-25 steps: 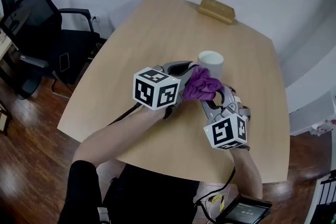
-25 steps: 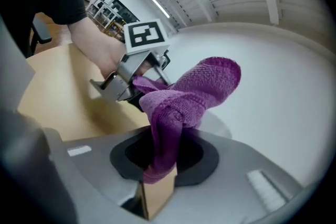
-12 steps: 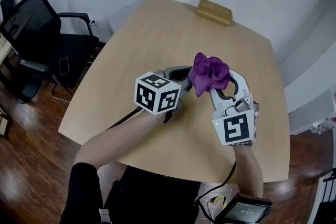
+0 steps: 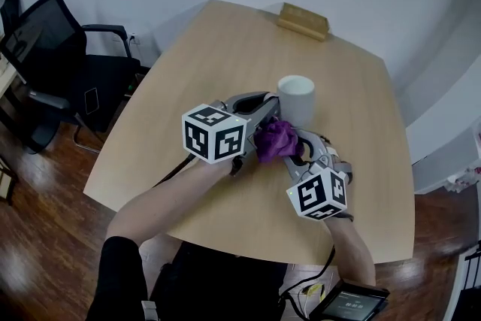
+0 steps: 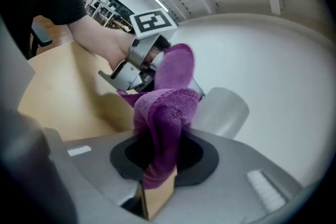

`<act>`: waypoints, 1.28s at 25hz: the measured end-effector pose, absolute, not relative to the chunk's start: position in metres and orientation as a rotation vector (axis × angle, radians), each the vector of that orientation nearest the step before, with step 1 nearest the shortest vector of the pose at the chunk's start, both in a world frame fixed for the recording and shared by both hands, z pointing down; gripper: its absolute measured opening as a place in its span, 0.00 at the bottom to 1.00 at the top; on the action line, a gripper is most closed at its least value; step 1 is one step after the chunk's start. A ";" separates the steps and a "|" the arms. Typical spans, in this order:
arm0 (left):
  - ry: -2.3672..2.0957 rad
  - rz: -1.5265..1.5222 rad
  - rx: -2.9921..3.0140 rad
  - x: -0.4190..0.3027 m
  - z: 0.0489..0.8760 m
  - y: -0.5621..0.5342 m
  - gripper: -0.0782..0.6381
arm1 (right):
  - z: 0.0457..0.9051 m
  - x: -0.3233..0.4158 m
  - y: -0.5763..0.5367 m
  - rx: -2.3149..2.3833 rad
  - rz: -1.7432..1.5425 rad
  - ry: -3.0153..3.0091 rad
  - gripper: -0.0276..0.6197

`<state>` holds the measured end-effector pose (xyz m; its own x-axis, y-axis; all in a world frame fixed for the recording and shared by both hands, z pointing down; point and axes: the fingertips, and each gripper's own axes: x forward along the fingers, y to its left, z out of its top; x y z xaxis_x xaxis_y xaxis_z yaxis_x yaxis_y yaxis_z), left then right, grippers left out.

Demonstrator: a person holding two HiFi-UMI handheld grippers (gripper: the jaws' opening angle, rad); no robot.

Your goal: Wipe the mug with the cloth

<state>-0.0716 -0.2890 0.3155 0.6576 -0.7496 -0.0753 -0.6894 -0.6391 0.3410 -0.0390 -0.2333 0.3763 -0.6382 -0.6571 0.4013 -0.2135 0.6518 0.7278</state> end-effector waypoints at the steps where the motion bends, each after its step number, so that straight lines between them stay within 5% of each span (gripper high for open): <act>1: -1.154 -0.307 2.600 -0.072 0.314 -0.288 0.20 | 0.376 -0.037 -0.232 0.669 -0.838 -2.215 0.16; 9: -1.122 -0.220 2.637 -0.061 0.325 -0.283 0.20 | 0.247 -0.033 -0.213 0.926 -0.999 -2.527 0.16; 23: -1.056 -0.285 2.637 -0.064 0.324 -0.285 0.20 | 0.368 -0.026 -0.221 0.625 -0.831 -2.298 0.16; 32: -0.907 -0.142 2.753 -0.036 0.328 -0.268 0.20 | 0.247 0.014 -0.204 0.975 -0.882 -2.755 0.16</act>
